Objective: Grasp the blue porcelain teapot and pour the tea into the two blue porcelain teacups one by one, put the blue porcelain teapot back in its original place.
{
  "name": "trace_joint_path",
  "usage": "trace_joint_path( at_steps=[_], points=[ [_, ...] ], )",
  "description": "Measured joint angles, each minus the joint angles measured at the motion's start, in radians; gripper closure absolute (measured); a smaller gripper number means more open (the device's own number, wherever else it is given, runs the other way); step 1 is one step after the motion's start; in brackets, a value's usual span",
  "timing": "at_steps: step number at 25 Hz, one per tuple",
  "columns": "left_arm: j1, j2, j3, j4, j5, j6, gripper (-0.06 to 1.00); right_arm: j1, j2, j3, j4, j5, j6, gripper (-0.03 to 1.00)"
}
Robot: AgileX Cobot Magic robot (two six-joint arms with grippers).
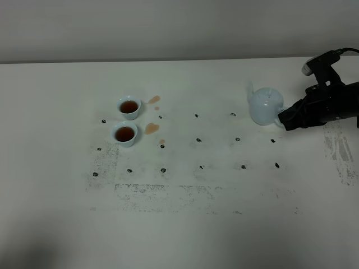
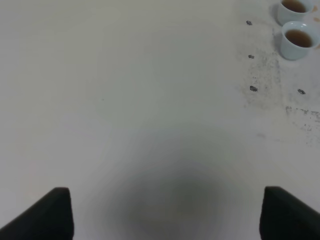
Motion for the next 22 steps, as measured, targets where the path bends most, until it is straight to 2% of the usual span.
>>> trace_joint_path(
  at_steps=[13, 19, 22],
  points=[
    [0.0, 0.0, 0.0, 0.0, 0.0, 0.0, 0.22, 0.0, -0.002, 0.0, 0.014, 0.001, 0.0, 0.43],
    [0.0, 0.0, 0.0, 0.0, 0.0, 0.0, 0.22, 0.0, -0.049, 0.0, 0.014, 0.001, 0.008, 0.4],
    [0.0, 0.0, 0.0, 0.0, 0.0, 0.0, 0.22, 0.0, -0.112, 0.0, 0.014, 0.0, 0.049, 0.39]
  ],
)
